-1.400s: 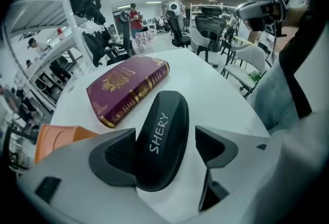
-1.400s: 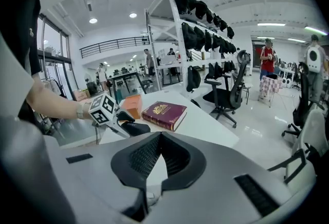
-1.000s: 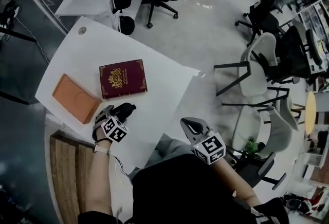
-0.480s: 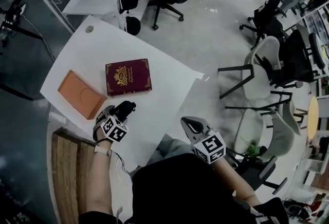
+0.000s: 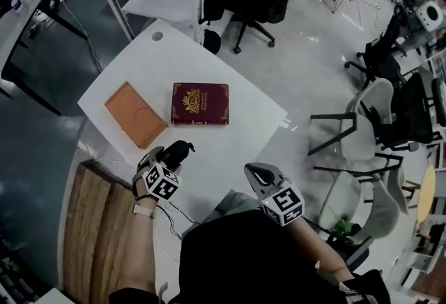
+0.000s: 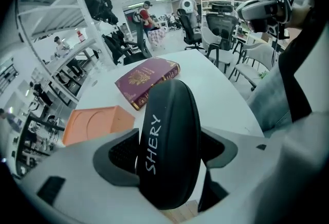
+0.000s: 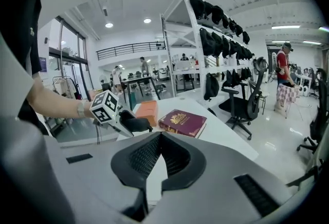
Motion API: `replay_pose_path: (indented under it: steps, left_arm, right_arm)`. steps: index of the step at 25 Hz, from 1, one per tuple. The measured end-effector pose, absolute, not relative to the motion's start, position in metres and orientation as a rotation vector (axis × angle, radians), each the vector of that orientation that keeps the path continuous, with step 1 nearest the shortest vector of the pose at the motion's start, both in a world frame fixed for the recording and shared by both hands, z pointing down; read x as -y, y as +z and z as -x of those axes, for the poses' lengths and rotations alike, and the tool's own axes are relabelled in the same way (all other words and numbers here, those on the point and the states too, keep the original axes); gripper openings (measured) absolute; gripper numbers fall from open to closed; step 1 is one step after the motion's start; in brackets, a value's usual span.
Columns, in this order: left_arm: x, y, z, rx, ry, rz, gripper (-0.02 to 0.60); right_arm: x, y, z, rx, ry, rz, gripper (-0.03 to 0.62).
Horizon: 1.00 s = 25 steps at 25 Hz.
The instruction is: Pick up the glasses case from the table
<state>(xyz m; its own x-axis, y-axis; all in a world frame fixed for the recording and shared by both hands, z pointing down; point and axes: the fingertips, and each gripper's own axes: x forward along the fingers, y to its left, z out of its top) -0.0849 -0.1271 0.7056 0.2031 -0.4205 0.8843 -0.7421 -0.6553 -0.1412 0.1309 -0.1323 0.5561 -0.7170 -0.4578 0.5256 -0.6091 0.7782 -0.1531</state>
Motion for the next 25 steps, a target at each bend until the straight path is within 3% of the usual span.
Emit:
replay_pose_path:
  steps: [25]
  left_arm:
    - [-0.053,0.585,0.167,1.802,0.807,-1.853,0.353]
  right_arm:
    - [0.057,0.505,0.040,2.731,0.244,-0.154,0.028]
